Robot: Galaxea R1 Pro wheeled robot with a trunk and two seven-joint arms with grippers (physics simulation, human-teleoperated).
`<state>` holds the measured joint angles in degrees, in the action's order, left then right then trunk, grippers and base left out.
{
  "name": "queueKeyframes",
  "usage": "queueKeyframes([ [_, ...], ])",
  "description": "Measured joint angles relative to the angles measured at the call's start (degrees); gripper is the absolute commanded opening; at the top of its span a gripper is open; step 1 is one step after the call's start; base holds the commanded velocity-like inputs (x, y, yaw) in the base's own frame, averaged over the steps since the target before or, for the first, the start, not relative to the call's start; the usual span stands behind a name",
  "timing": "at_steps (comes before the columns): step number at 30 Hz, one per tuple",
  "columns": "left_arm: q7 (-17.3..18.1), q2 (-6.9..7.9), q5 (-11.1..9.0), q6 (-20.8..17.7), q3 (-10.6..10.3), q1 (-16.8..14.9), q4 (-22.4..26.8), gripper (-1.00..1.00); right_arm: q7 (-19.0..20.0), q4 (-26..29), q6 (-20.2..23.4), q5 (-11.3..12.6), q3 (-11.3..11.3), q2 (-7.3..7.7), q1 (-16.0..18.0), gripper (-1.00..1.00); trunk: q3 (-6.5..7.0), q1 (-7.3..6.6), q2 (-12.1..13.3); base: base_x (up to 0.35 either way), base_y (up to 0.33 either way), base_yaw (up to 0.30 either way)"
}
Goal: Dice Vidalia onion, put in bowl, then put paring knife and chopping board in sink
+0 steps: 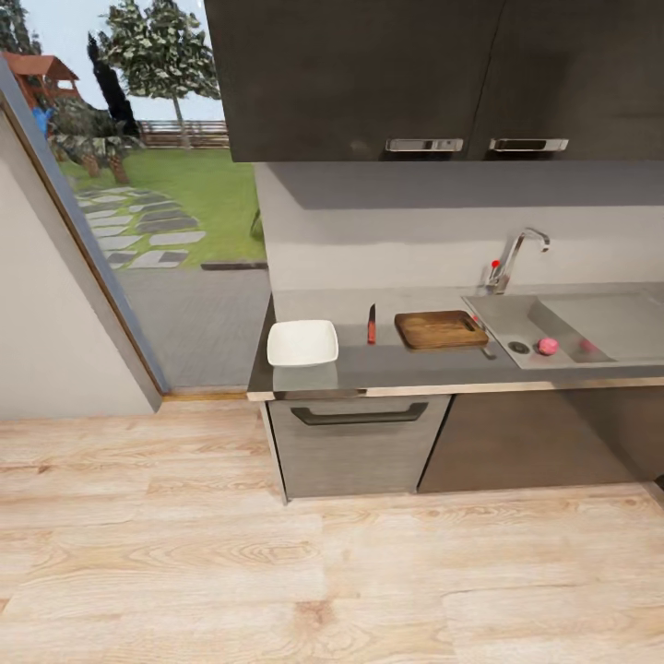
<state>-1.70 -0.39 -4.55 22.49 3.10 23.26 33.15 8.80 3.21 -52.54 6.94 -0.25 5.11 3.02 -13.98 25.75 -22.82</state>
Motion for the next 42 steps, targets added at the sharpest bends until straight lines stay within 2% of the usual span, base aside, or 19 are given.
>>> queueKeyframes([
  [4, -0.32, -0.19, -0.03, 0.07, 0.01, 0.01, 0.25, 1.0, -2.49, 0.69, 0.43, -0.15, 0.14, 0.45, -0.06, 1.0, 0.0, 0.0, 0.0, 0.0, 0.0, 0.0],
  [13, -0.41, 0.72, 0.09, 0.54, 0.29, 0.01, -1.75, 1.0, -3.27, 0.78, -1.46, -0.24, 0.39, 0.0, -0.07, 1.0, 0.0, 0.0, 0.0, 0.0, 0.0, 0.0],
  [15, -0.42, 1.42, 0.23, 0.6, 0.26, 0.01, -0.38, 1.0, -3.3, 0.78, -1.42, -0.22, 0.39, -0.03, -0.07, 1.0, 0.0, 0.0, 0.0, 0.0, 0.0, 0.0],
  [16, -0.42, 4.01, 0.18, 0.62, 0.31, -0.01, 3.67, 1.0, -3.43, 0.78, -1.32, 0.02, 0.27, 0.02, -0.07, 1.0, 0.01, 0.0, 0.0, 0.0, 0.0, 0.0],
  [19, -0.41, 5.24, 0.16, 1.15, 0.3, -0.14, 5.6, 1.0, -4.03, 0.73, -1.27, 0.35, 0.12, 0.09, -0.07, 1.0, 0.0, 0.0, 0.0, 0.0, 0.0, 0.0],
  [27, -0.47, 5.57, 0.03, 9.9, 0.43, -0.16, 1.06, 1.0, -4.12, 0.65, -1.27, 0.34, 0.15, -0.01, -0.07, 1.0, 0.11, 0.0, 0.0, 0.0, 0.0, 0.0],
  [42, -0.47, 5.5, -0.08, 11.0, 0.49, -0.16, -0.35, 1.0, -4.13, 0.62, -1.33, 0.34, 0.14, -0.02, -0.07, 1.0, 1.4, 0.0, 0.0, 0.0, 0.0, 0.0],
])
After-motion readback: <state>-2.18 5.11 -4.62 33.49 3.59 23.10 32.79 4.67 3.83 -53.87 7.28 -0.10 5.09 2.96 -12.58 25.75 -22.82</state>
